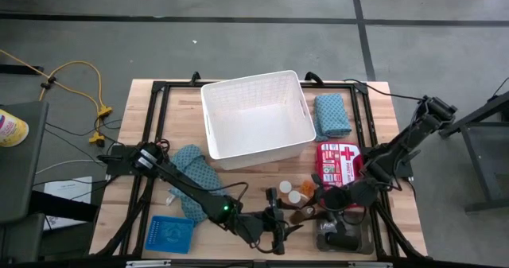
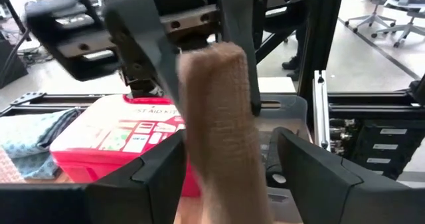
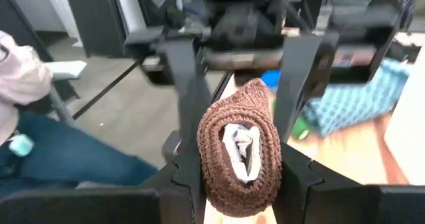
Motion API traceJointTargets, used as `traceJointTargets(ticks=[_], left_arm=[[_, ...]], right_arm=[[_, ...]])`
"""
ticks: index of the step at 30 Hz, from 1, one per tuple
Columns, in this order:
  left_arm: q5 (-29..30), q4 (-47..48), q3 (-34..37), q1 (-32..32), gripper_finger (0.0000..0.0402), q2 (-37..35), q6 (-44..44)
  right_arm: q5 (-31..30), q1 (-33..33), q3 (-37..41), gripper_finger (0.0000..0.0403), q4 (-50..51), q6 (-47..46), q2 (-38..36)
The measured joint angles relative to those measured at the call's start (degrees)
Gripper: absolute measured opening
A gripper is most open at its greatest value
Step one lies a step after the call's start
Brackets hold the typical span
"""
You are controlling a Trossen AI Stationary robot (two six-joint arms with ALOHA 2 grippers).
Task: Pick & place medical supplies in basket/bin
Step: Put the brown bandage into the black bin
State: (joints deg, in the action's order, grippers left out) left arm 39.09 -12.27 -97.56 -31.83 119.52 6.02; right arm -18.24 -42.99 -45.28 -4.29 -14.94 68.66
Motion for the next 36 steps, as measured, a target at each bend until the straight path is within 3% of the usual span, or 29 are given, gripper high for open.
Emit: traceJointTargets(ticks=[20, 36], left_arm=[[0.3, 0.2, 0.0, -0.7, 0.0226, 0.0, 0.0], [0.3, 0.4, 0.0, -0.7, 0.0226, 0.0, 0.0]], right_arm=[[5.8, -11.0, 0.0, 0.0114, 19.7, -27.5, -2.1], [11.8, -11.8, 0.0, 0.0114, 34.5, -41.9, -2.2]])
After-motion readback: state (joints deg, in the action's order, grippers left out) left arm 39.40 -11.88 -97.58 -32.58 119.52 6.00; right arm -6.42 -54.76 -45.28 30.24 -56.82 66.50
